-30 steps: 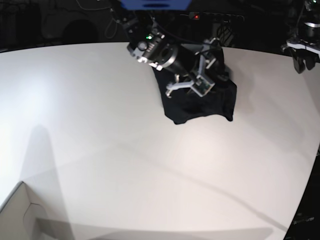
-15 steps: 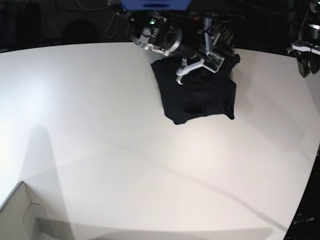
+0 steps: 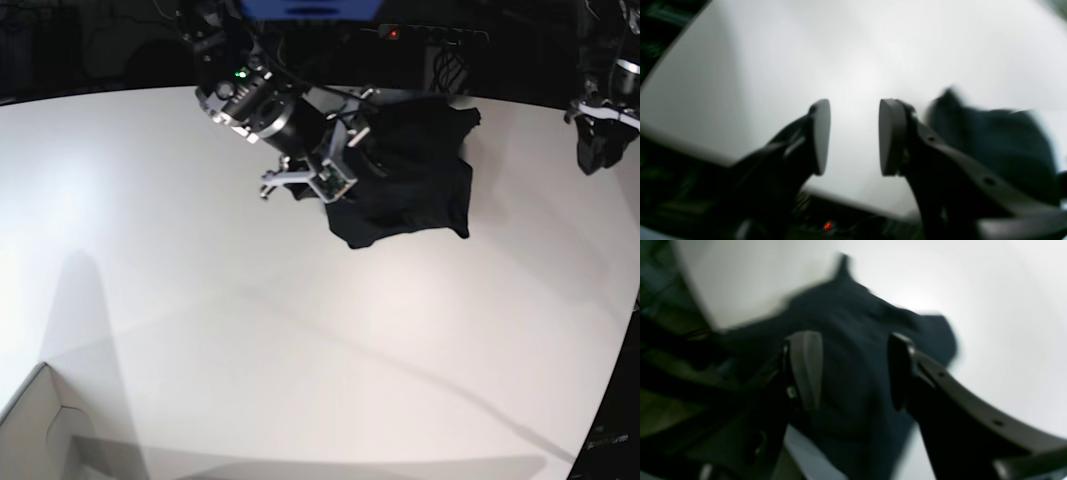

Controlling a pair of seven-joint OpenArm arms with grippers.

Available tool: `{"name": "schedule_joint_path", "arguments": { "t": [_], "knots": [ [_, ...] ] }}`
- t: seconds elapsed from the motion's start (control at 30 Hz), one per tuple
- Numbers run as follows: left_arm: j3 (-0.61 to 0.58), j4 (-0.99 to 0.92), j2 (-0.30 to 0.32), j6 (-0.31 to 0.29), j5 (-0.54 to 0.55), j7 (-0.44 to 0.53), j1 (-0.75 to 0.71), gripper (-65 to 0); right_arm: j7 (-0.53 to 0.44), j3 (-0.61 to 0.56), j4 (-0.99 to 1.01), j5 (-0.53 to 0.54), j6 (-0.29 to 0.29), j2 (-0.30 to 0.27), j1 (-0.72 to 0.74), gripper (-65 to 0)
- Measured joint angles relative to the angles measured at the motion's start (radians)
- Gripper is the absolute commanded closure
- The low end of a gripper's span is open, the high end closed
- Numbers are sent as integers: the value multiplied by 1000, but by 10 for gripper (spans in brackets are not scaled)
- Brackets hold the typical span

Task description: Layout the t-shirt on the table in an organized manner, then fold the t-shirt properly

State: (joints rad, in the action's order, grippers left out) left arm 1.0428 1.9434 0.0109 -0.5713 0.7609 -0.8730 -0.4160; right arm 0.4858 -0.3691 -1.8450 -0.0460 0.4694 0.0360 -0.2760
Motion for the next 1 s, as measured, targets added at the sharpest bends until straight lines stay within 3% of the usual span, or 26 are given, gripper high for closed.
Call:
{"name": "schedule_joint_path", "arguments": {
  "t": [0.2,0.3,0.67,0.87,1.0],
  "knots": [
    [-12,6,-61,-1,-21,-273,83,-470,0,161,0,0,0,0,-2,-319],
    [-93,5,-61,-1,-18,-302,89,-529,0,225,0,-2,0,0,-5,-319],
    [-332,-42,-126,2,-23,-296,88,-552,0,306,0,0,0,0,-39,-319],
    [-361,-153,-109,10,-26,-181,91,-552,0,304,-1,-2,0,-20,-68,-319],
    [-391,-204,-105,10,-25,-161,90,-552,-4,303,-1,1,1,-20,-68,-319]
  ]
}}
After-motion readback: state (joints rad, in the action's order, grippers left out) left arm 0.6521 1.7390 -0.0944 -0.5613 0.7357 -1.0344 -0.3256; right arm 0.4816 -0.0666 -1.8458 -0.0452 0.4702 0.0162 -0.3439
